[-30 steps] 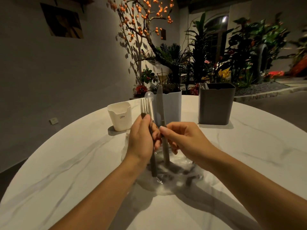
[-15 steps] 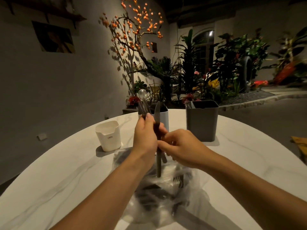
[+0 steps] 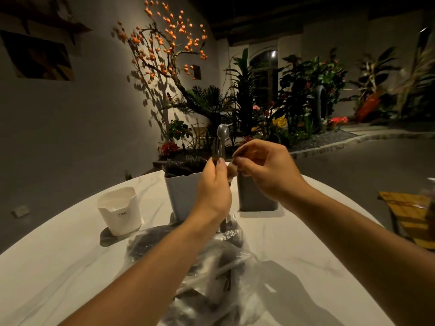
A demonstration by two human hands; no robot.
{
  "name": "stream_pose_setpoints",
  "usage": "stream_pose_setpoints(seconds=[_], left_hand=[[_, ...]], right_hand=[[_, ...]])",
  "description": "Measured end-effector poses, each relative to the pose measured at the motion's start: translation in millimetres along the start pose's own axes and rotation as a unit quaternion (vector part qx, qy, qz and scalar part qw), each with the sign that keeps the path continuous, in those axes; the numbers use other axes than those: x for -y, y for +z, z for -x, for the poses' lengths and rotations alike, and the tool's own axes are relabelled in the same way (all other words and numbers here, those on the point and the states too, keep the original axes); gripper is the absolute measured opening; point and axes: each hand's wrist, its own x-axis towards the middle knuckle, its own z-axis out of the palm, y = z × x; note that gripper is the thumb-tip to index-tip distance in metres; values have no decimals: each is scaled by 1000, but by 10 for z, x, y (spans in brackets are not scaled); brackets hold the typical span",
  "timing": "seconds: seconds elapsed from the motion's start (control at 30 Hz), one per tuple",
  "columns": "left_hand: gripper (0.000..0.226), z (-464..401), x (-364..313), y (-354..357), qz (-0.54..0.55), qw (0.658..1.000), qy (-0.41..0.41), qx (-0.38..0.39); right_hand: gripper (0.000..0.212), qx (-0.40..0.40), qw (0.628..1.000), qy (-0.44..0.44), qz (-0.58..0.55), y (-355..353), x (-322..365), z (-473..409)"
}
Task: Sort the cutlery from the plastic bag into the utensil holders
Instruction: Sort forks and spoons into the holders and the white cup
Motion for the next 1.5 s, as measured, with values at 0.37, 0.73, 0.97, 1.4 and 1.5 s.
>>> stream_pose_setpoints(seconds=[0.37, 0.73, 0.97, 1.4, 1.5], left_hand=[[30, -491, -96, 330, 80, 993, -44, 81], [23, -1105, -298, 456, 182, 975, -50, 118], [28, -1218, -37, 498, 144, 977, -95, 122], [36, -1155, 584, 454, -196, 979, -43, 25], [37, -1129, 572, 448, -188, 981, -40, 25]], right_hand=[[36, -83, 981, -119, 126, -328, -113, -367], [37, -124, 948, -215, 198, -375, -169, -910], [36, -100, 960, -182, 187, -269, -444, -992], [35, 29, 958, -42, 282, -22, -1149, -833], [33, 33, 948, -54, 311, -50, -1110, -837]])
